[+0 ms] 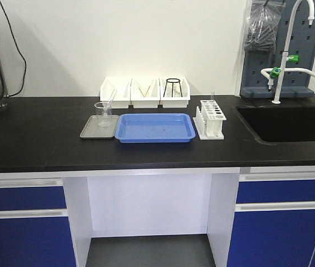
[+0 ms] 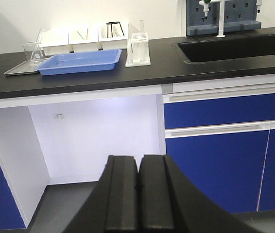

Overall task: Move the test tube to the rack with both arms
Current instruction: 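Drive the base up to the bench facing the white bins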

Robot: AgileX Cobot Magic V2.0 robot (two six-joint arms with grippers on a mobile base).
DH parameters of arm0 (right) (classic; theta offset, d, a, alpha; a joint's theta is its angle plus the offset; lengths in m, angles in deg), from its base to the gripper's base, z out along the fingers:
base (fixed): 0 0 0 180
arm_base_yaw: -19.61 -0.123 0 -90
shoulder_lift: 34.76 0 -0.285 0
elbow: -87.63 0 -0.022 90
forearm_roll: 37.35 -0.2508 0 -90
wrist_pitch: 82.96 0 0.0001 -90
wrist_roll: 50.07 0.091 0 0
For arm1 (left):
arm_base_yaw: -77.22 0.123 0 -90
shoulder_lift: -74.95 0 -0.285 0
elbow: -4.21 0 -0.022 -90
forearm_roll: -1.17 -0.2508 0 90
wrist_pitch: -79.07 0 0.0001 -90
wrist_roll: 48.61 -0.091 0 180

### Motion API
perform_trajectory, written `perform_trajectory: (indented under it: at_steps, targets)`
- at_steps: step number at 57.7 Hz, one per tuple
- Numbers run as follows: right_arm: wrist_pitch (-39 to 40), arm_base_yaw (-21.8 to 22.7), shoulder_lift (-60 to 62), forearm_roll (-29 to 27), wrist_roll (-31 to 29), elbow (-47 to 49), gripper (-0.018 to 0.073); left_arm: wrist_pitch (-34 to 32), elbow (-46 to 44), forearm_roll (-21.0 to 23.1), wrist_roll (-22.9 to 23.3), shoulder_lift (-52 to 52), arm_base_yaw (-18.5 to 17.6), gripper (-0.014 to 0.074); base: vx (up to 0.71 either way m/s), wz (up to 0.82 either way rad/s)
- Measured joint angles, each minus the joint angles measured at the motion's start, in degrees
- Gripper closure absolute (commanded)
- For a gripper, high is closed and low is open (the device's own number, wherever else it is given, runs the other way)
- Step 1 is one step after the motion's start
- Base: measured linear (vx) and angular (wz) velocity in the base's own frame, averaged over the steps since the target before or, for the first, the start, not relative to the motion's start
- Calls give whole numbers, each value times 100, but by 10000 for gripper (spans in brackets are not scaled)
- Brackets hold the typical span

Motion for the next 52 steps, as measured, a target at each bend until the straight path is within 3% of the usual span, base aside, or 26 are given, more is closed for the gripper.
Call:
perform_trajectory:
  at_steps: [52]
  targets:
    - [0,0,0,0,0,0,570,0,0,0,0,0,0,603,1,0]
